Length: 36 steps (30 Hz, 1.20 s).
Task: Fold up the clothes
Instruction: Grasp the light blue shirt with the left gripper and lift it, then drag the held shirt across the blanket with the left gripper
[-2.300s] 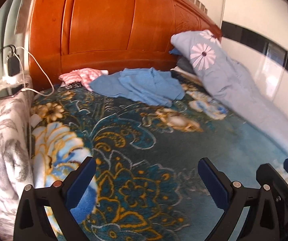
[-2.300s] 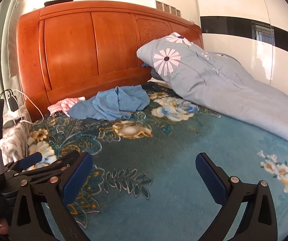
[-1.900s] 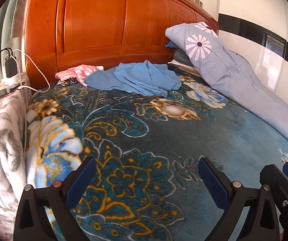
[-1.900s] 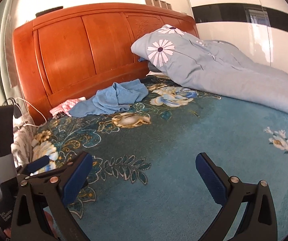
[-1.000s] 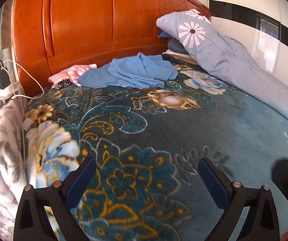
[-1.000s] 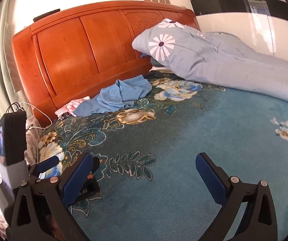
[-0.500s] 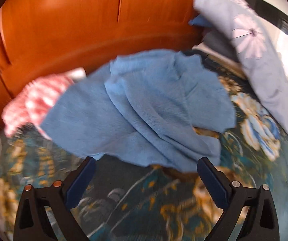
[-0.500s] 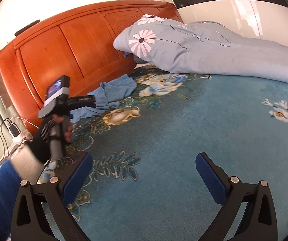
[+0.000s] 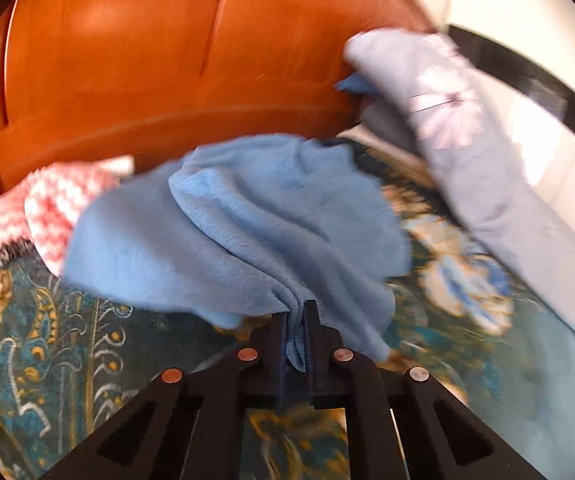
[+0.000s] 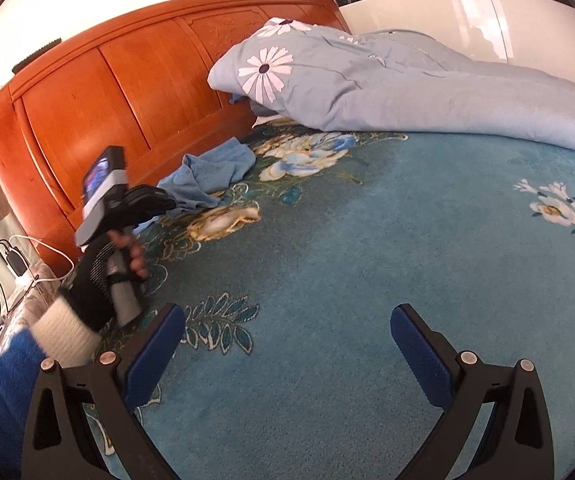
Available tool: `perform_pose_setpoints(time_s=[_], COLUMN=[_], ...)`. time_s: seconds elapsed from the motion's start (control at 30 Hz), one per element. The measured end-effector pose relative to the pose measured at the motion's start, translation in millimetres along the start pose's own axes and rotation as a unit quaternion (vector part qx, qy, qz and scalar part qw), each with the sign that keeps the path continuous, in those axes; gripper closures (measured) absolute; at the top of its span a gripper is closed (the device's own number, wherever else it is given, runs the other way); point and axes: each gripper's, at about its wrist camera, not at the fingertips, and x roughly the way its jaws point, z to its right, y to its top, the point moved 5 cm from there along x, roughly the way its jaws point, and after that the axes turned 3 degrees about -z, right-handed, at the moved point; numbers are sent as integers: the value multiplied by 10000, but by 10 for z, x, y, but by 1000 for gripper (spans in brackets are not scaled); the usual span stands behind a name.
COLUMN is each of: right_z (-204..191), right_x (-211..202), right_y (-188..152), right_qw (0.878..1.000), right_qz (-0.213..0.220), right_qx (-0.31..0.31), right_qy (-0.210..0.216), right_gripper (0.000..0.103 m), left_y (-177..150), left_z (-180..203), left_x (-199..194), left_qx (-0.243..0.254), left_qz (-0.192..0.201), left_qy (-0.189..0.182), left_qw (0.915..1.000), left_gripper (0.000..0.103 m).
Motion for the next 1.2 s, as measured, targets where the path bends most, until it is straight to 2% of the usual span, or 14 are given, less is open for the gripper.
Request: perform_pose_setpoints(time_s=[0.13, 0.27, 0.4, 0.53, 0.63, 0.7, 0.77, 0.83, 0.93, 1.0, 1.07, 1.1, 1.2], right_z=[96, 265, 459, 677, 853, 957, 1050, 1138, 1344, 1550, 1780, 1909, 2118], right_x=[-98, -285, -564, -833, -1044, -1253, -1509, -1805, -2358, -2741, -3154, -3393, -3896], right_y=[56, 164, 256, 333, 359, 382, 389, 383, 272, 109, -81, -214, -525], right_qw=[9997, 9974, 9918, 9829, 9740, 9640, 9512, 9353, 9157, 9103, 9049, 8948, 8713], right_qz=[171, 506, 929, 1358, 1625, 1904, 2213, 2542, 3041, 3232, 3349, 3445, 3656], right_qx=[157, 499, 878, 1235, 1552, 1785, 1997, 2183, 2314, 2443, 2618, 2833, 3223], right_qy=[-77, -69, 4, 157, 277, 506, 801, 1137, 1246, 846, 191, -199, -580], right_gripper=[0, 0, 0, 0, 0, 0, 0, 0, 0, 0, 0, 0, 0], left_y=[-160, -479, -957, -1428, -1722, -1805, -1867, -1928, -2020, -2092, -2169, -2241, -2463], left_z=[309, 658, 805, 1190, 1499, 1692, 1883, 2039, 2309, 2543, 2886, 3115, 3769], left_x=[-576, -1144, -1574, -1986, -2259, -2400, -2526, -2672, -2933, -3084, -3143, -3210, -3535], left_qx=[395, 962, 875, 1239, 1334, 1241, 1207, 1246, 1470, 1632, 1764, 1864, 2275], left_qz=[187, 352, 57, -77, -181, -178, -144, -229, -382, -456, -575, -670, -901], left_qy=[-837, -1262, -1833, -2144, -2389, -2470, -2463, -2566, -2824, -2957, -3196, -3414, -4053], left_qw=[9955, 9867, 9791, 9688, 9617, 9609, 9615, 9582, 9472, 9401, 9292, 9188, 8808], left_gripper=[95, 95, 95, 95, 95, 95, 95, 95, 95, 95, 95, 95, 95])
